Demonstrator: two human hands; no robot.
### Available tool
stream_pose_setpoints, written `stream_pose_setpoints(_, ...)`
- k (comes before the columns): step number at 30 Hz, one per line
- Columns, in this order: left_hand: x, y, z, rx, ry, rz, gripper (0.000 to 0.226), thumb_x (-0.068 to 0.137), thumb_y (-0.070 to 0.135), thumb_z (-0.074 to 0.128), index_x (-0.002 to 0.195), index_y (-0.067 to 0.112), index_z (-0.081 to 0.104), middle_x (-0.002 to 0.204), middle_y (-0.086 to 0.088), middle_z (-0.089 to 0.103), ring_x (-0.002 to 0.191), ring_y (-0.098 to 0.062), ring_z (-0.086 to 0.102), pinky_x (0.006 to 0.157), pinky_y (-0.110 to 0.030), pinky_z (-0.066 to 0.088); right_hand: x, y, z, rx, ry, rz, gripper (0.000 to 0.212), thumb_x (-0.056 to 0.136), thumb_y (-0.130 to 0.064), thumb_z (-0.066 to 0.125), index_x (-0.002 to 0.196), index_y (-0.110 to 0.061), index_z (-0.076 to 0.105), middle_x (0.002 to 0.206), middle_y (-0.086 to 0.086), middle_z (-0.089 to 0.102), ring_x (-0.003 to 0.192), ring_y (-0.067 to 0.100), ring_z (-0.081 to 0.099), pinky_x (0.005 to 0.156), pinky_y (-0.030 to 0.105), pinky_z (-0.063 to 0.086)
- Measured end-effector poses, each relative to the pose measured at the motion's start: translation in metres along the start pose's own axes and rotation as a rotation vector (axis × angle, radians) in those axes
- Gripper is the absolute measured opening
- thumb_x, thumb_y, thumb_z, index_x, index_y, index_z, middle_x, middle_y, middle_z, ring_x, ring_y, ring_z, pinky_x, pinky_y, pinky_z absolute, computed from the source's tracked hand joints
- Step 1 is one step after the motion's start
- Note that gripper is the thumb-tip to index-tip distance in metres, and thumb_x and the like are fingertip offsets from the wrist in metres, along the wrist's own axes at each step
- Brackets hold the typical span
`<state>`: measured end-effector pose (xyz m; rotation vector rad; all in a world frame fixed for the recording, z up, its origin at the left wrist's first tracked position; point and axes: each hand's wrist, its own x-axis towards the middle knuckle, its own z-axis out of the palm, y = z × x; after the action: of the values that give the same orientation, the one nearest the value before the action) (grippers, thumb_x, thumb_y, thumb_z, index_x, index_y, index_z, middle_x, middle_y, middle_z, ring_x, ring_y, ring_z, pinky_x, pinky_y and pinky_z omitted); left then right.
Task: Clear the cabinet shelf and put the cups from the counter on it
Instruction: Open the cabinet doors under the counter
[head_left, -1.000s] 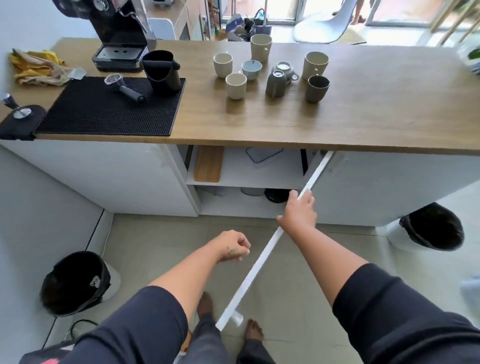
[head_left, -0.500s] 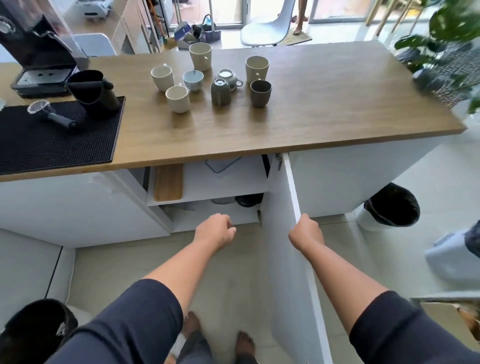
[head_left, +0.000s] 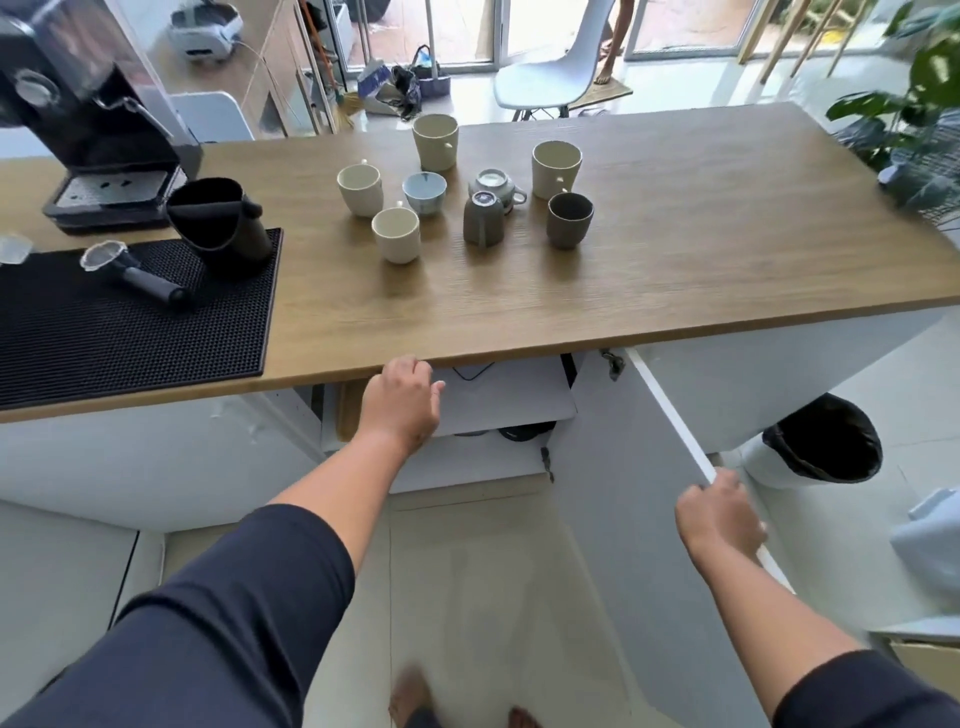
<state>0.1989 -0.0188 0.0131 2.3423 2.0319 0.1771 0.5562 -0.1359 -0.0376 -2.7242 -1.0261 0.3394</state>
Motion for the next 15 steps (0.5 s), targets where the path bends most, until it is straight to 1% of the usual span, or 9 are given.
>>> stream_pose_setpoints(2, 0.012, -0.012, 0.002, 0.004, 0.001, 0.029, 0.034, 0.098, 0.034, 0.041, 0.116, 0.009, 0.054, 0.120, -0.010, 0.055, 0.106, -0.027, 0.051, 0.081, -0.036, 0.045, -0.008, -0.031, 0.006, 0.039, 0.140, -0.105, 0.043, 0.082, -0.012, 0.059, 0.123, -0.004, 0.054, 0.123, 0.026, 0.056, 0.115, 0.042, 0.051, 0.097, 0.051, 0.035)
stream_pose_setpoints(4, 0.022, -0.021, 0.007, -0.010, -0.001, 0.043, 0.036, 0.098, 0.032, 0.041, 0.123, 0.009, 0.051, 0.130, -0.010, 0.051, 0.117, -0.027, 0.048, 0.091, -0.036, 0.043, -0.017, -0.071, 0.017, 0.080, 0.225, -0.350, 0.042, 0.077, -0.007, 0.066, 0.118, -0.005, 0.058, 0.119, 0.023, 0.058, 0.111, 0.041, 0.054, 0.095, 0.052, 0.038)
stream_pose_setpoints(5, 0.028, -0.028, 0.011, -0.028, -0.005, 0.044, 0.038, 0.099, 0.031, 0.040, 0.129, 0.009, 0.048, 0.137, -0.010, 0.048, 0.127, -0.027, 0.043, 0.100, -0.038, 0.040, -0.021, -0.096, 0.026, 0.090, 0.236, -0.491, 0.041, 0.076, -0.006, 0.068, 0.116, -0.005, 0.060, 0.117, 0.020, 0.059, 0.109, 0.040, 0.056, 0.094, 0.052, 0.039)
stream_pose_setpoints(7, 0.035, -0.039, 0.022, -0.056, -0.026, 0.046, 0.047, 0.100, 0.029, 0.038, 0.142, 0.009, 0.039, 0.151, -0.011, 0.037, 0.144, -0.028, 0.027, 0.116, -0.041, 0.025, -0.032, -0.145, 0.046, 0.112, 0.223, -0.745, 0.039, 0.075, -0.003, 0.067, 0.114, -0.006, 0.064, 0.116, 0.017, 0.061, 0.107, 0.038, 0.059, 0.092, 0.051, 0.043)
stream_pose_setpoints(8, 0.037, -0.045, 0.028, -0.059, -0.020, 0.051, 0.050, 0.100, 0.029, 0.037, 0.146, 0.009, 0.034, 0.155, -0.010, 0.032, 0.147, -0.027, 0.020, 0.120, -0.043, 0.018, -0.037, -0.169, 0.056, 0.124, 0.207, -0.844, 0.040, 0.075, -0.003, 0.065, 0.115, -0.006, 0.064, 0.118, 0.016, 0.061, 0.108, 0.037, 0.059, 0.093, 0.050, 0.044)
stream_pose_setpoints(10, 0.042, -0.054, 0.041, -0.048, 0.041, 0.084, 0.053, 0.100, 0.031, 0.037, 0.148, 0.009, 0.033, 0.157, -0.009, 0.031, 0.149, -0.027, 0.017, 0.120, -0.049, 0.012, -0.046, -0.210, 0.075, 0.153, 0.190, -0.983, 0.038, 0.075, -0.003, 0.063, 0.113, -0.007, 0.065, 0.116, 0.014, 0.062, 0.106, 0.035, 0.059, 0.093, 0.049, 0.046)
stream_pose_setpoints(12, 0.044, -0.064, 0.056, -0.039, 0.192, 0.105, 0.051, 0.099, 0.034, 0.038, 0.142, 0.009, 0.044, 0.150, -0.010, 0.042, 0.145, -0.029, 0.029, 0.116, -0.055, 0.019, -0.049, -0.238, 0.091, 0.179, 0.254, -1.103, 0.028, 0.077, -0.007, 0.059, 0.104, -0.008, 0.065, 0.110, 0.013, 0.061, 0.097, 0.033, 0.058, 0.088, 0.048, 0.049)
stream_pose_setpoints(13, 0.045, -0.069, 0.063, -0.028, 0.293, 0.105, 0.050, 0.098, 0.035, 0.038, 0.139, 0.009, 0.050, 0.146, -0.010, 0.048, 0.141, -0.029, 0.036, 0.113, -0.054, 0.023, -0.049, -0.249, 0.096, 0.180, 0.302, -1.150, 0.023, 0.079, -0.010, 0.057, 0.101, -0.010, 0.064, 0.112, 0.012, 0.060, 0.097, 0.031, 0.055, 0.087, 0.047, 0.047)
stream_pose_setpoints(15, 0.048, -0.073, 0.073, 0.000, 0.483, 0.103, 0.047, 0.099, 0.036, 0.038, 0.134, 0.010, 0.056, 0.140, -0.009, 0.055, 0.134, -0.027, 0.047, 0.108, -0.045, 0.031, -0.044, -0.263, 0.104, 0.185, 0.423, -1.206, 0.024, 0.084, -0.017, 0.055, 0.105, -0.013, 0.064, 0.120, 0.010, 0.060, 0.105, 0.027, 0.050, 0.091, 0.042, 0.040)
